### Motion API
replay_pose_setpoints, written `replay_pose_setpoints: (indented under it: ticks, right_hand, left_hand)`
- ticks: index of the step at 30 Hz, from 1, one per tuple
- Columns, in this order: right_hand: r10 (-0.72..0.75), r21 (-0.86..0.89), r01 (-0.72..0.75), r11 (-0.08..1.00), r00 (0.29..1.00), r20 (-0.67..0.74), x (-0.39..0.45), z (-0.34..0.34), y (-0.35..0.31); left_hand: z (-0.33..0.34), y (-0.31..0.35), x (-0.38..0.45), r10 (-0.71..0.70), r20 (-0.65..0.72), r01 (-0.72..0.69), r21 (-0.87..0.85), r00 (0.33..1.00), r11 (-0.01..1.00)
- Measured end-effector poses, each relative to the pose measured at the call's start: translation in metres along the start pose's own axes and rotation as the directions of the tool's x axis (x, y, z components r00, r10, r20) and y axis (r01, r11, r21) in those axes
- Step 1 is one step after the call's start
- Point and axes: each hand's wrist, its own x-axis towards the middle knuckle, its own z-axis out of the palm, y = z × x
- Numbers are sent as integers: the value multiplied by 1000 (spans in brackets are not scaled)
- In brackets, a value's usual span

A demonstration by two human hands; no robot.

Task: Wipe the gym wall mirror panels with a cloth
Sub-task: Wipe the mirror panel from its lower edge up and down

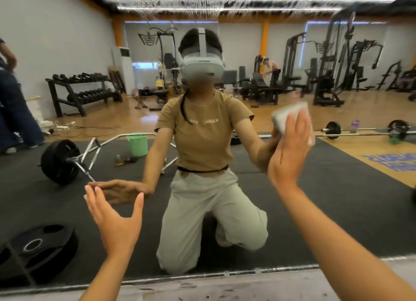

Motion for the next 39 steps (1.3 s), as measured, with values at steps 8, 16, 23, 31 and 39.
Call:
replay_pose_setpoints:
  ticks: [8, 16, 23, 31, 39]
  right_hand:
    - [374, -96, -364, 927, 865, 335, -230, -26, 77]
    - [55, 0, -55, 998, 994, 97, -35, -11, 27]
    - [132, 15, -131, 991, 989, -66, 7, -7, 18]
    - [367, -157, -333, 930, 802, 472, -276, -37, 98]
    - [75, 17, -95, 995, 871, 485, -203, -32, 86]
  left_hand:
    - [-2, 2, 0, 21, 8, -21, 27, 1000, 999]
    - [0, 1, 0, 23, 10, -23, 30, 1000, 999]
    - [1, -1, -1, 20, 7, -20, 38, 1000, 999]
    - [2, -2, 1, 35, 12, -36, 39, 999, 999]
    - [4, -9, 2, 59, 6, -59, 39, 998, 997]
